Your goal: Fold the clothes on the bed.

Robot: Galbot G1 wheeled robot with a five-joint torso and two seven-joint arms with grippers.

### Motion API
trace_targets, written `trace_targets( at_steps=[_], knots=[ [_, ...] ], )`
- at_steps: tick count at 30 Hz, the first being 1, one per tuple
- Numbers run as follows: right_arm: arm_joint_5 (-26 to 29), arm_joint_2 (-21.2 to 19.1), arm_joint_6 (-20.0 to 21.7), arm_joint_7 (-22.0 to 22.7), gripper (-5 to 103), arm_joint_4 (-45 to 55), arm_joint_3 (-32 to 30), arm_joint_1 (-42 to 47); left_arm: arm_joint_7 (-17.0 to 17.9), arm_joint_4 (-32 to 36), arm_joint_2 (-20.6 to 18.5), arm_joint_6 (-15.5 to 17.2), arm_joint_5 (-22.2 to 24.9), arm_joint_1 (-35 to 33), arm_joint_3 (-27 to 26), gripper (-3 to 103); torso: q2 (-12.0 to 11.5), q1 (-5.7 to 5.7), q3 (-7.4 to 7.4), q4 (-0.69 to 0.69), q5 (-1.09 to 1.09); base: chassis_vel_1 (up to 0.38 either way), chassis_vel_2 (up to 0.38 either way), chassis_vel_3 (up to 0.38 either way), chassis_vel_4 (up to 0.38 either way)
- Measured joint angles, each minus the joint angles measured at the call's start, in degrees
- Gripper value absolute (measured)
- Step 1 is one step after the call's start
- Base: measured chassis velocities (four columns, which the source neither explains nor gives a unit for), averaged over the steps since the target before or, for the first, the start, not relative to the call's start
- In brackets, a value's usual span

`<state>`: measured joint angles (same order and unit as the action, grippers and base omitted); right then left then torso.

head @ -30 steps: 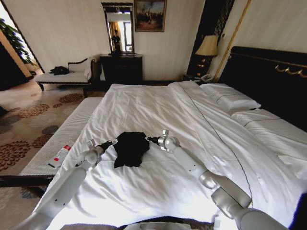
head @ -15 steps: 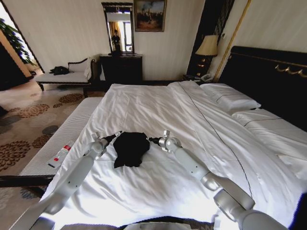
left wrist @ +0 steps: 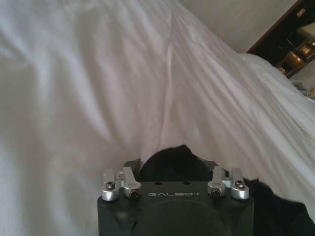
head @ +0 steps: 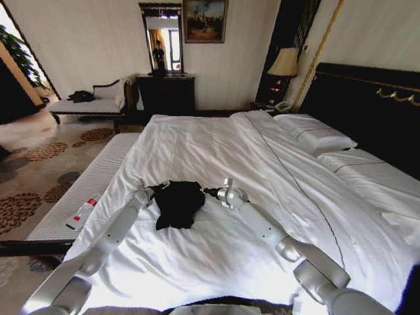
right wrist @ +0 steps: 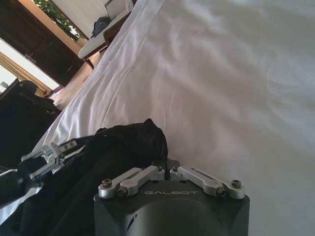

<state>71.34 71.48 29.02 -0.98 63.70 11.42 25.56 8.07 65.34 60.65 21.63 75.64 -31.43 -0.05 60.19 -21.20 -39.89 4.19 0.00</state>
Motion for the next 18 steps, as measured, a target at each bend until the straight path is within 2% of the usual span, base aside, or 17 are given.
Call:
trace_targets(
  at_steps=[1, 3, 4, 7, 9, 12, 13, 15, 18],
  knots=[
    [0.00, 0.00, 0.00, 0.03, 0, 0.00, 0.00, 0.00, 0.06, 0.31, -0.17, 0.07, 0.01, -0.28, 0.13, 64, 0.00, 0.00, 0.00, 0.00, 0.00, 0.000, 0.000, 0.000, 0.000],
    [0.00, 0.04, 0.00, 0.12, 0, 0.05, 0.01, 0.01, 0.20, 0.68, -0.48, 0.20, 0.01, -0.79, 0.17, 54, 0.00, 0.00, 0.00, 0.00, 0.00, 0.000, 0.000, 0.000, 0.000],
    [0.00, 0.04, 0.00, 0.12, 0, 0.05, 0.01, 0.01, 0.20, 0.68, -0.48, 0.20, 0.01, -0.79, 0.17, 54, 0.00, 0.00, 0.00, 0.00, 0.00, 0.000, 0.000, 0.000, 0.000],
    [0.00, 0.22, 0.00, 0.23, 0, 0.14, 0.08, 0.12, 0.29, 0.79, -0.86, 0.31, -0.01, -1.25, 0.04, 37, 0.00, 0.00, 0.00, 0.00, 0.00, 0.000, 0.000, 0.000, 0.000],
    [-0.02, 0.26, 0.00, 0.25, 0, 0.14, 0.13, 0.15, 0.33, 0.81, -0.93, 0.38, -0.03, -1.31, -0.06, 37, 0.00, 0.00, 0.00, 0.00, 0.00, 0.000, 0.000, 0.000, 0.000],
    [-0.06, 0.29, 0.00, 0.33, 0, 0.30, 0.34, 0.27, 0.50, 1.04, -1.01, 0.42, -0.08, -1.36, -0.26, 21, 0.00, 0.00, 0.00, 0.01, 0.00, 0.000, 0.000, 0.000, 0.000],
    [-0.06, 0.29, 0.00, 0.33, 0, 0.30, 0.34, 0.27, 0.50, 1.04, -1.01, 0.42, -0.08, -1.36, -0.26, 21, 0.00, 0.00, 0.00, 0.01, 0.00, 0.000, 0.000, 0.000, 0.000],
    [-0.07, 0.30, 0.00, 0.45, 0, 0.48, 0.41, 0.29, 0.67, 1.17, -1.01, 0.41, -0.09, -1.34, -0.36, 11, 0.00, 0.00, 0.00, 0.01, 0.00, 0.000, 0.000, 0.000, 0.000],
    [-0.06, 0.27, 0.00, 0.57, 0, 0.73, 0.42, 0.31, 0.81, 1.41, -1.02, 0.36, -0.12, -1.34, -0.42, 5, 0.00, 0.00, 0.00, 0.01, 0.00, 0.000, 0.000, 0.000, 0.000]
  ],
)
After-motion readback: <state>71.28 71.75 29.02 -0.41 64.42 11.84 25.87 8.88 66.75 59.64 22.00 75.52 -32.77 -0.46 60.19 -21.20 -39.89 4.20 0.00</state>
